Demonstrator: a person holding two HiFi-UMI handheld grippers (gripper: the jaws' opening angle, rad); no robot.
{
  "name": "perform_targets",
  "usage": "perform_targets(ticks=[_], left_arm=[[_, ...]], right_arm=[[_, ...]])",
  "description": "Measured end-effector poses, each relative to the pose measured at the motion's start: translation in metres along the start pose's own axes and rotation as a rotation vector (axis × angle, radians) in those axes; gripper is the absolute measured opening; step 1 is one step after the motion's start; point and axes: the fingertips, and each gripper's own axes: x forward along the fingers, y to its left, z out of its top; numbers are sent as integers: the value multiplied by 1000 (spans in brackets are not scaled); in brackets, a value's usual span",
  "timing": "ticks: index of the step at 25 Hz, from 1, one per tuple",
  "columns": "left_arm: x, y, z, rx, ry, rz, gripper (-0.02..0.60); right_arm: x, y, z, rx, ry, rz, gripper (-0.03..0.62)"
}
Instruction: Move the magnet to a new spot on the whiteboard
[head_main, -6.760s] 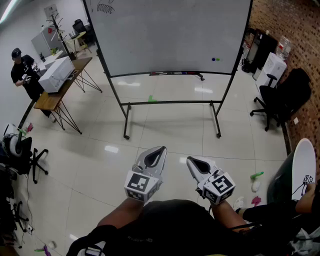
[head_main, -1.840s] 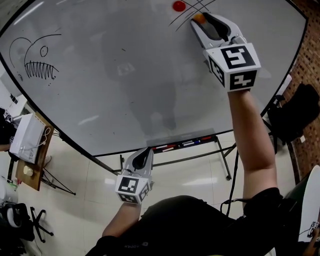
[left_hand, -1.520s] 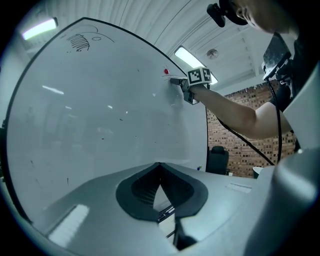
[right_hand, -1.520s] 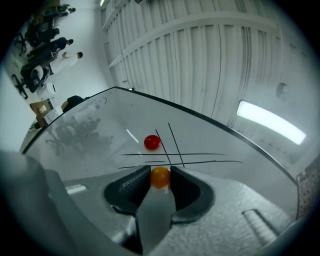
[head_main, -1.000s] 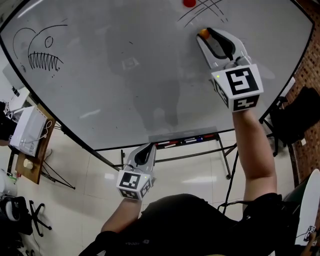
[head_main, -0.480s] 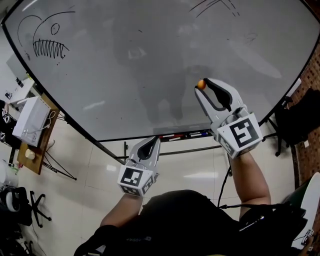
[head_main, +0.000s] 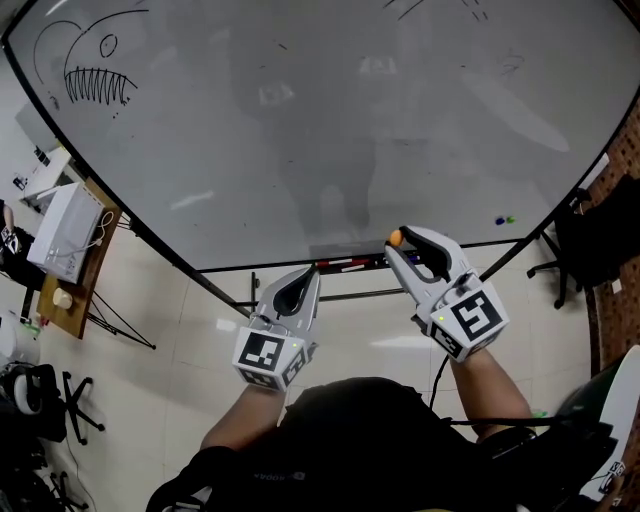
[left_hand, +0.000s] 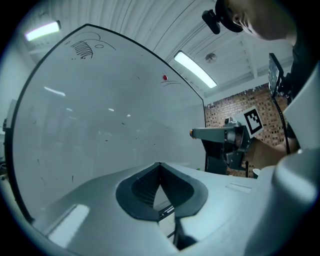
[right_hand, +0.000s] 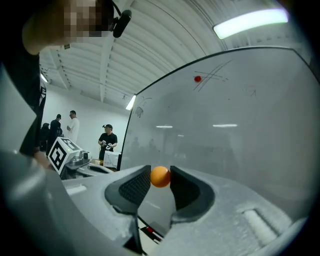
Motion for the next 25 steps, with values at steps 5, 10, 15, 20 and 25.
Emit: perform_targets(ticks=[5, 10, 15, 20, 25], left_arm=[[-3, 1, -5, -7, 4, 6, 17], [-6, 2, -11, -2, 20, 7, 17], [-10, 0, -16, 7, 27, 5, 17], [-14, 0, -16, 8, 37, 16, 17], [-16, -1, -16, 15, 35, 17, 16]], right_arm=[[-10, 25, -52, 77, 85, 30, 109], [-16, 48, -78, 124, 121, 52, 109], [-15, 52, -78, 134, 112, 58, 109], [-17, 51, -77, 137, 112, 55, 109], [-18, 53, -76, 132, 110, 55, 109]])
